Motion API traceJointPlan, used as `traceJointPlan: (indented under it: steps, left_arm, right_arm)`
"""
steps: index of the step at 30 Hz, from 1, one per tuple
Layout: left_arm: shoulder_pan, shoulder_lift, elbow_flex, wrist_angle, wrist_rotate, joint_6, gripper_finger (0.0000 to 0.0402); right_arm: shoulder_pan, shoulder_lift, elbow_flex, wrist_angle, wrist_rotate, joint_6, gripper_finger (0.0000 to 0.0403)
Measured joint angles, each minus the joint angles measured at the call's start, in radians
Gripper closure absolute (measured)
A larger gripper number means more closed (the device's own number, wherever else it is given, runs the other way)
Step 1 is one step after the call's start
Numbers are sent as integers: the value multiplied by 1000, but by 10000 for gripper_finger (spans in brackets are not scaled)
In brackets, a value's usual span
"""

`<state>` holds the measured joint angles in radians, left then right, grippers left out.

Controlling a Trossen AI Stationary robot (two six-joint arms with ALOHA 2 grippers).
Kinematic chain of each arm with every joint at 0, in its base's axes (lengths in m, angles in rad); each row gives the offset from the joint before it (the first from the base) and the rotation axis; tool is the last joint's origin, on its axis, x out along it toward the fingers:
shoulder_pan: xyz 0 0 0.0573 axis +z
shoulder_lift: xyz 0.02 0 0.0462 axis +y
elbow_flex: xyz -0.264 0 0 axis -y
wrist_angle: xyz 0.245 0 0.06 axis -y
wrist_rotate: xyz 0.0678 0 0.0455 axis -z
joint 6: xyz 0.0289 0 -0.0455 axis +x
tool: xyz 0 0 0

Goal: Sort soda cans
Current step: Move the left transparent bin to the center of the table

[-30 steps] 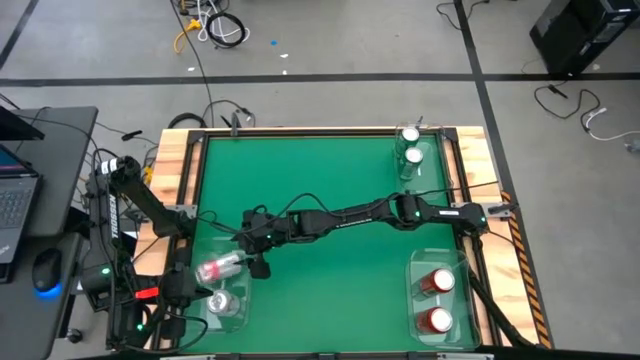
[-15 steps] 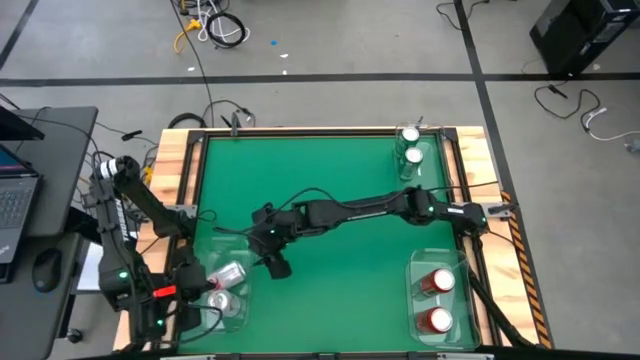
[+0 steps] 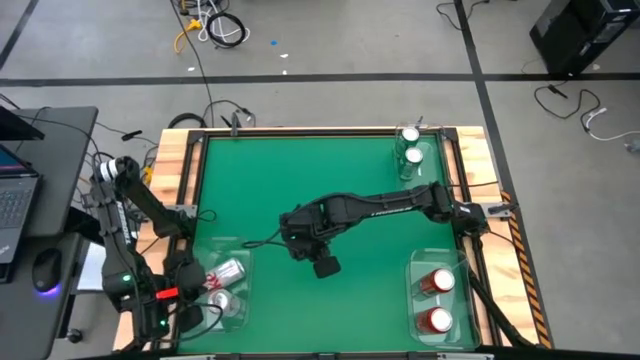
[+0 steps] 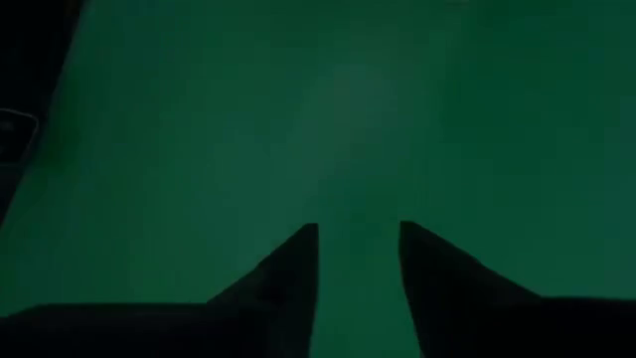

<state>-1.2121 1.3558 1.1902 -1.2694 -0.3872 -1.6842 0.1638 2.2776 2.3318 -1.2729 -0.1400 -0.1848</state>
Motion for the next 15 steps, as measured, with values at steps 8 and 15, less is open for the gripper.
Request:
traceJointPlan:
  steps: [8,15]
  left_arm:
    - [0,112,-2,-17,269,72,401]
    - [0,178,-2,-15,238,103,401]
  right_arm:
    - [0,2,-86,15,3,-1,394]
    - [-2,-72,-212,81,18,1,396]
